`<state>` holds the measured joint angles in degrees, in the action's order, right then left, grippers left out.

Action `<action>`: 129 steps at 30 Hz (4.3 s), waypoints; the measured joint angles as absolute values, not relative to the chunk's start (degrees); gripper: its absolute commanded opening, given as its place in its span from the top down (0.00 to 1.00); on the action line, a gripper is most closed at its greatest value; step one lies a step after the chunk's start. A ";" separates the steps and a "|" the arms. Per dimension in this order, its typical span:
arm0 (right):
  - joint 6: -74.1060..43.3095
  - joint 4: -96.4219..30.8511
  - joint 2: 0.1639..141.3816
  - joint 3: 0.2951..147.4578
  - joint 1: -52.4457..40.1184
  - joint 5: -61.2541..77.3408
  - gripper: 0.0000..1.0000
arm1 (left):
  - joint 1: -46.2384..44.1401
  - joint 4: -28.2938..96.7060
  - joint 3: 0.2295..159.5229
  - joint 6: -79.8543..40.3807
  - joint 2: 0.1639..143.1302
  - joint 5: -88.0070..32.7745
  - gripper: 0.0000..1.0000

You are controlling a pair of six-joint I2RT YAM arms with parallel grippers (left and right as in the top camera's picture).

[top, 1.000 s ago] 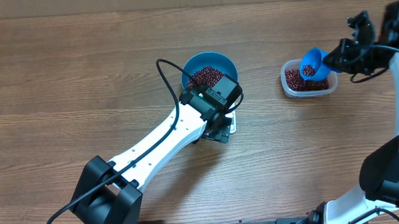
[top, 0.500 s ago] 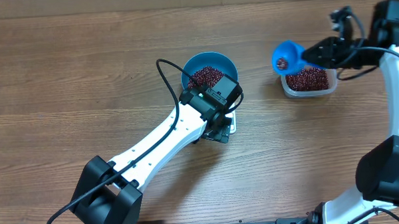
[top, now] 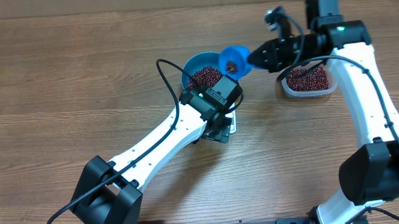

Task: Scoop item into bowl and weigh 150g on scale
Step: 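Lift the scoop and carry it left over the teal bowl, then tilt the scoop slowly over the bowl to trickle beans in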

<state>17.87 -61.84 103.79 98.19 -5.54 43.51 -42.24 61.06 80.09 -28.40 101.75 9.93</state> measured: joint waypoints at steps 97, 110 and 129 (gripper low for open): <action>27.68 -53.56 103.90 98.21 -16.97 24.18 0.96 | -42.24 61.06 80.09 -28.40 101.75 9.93 0.00; 26.68 -51.62 104.01 98.21 -17.04 24.45 0.96 | -42.24 61.06 80.09 -28.40 101.75 9.93 0.00; 29.52 -50.98 104.27 98.26 -18.63 24.51 0.96 | -42.24 61.06 80.09 -28.40 101.75 9.93 0.00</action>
<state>29.52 -50.98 104.27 98.26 -18.63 24.51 -42.24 61.06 80.09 -28.40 101.75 9.93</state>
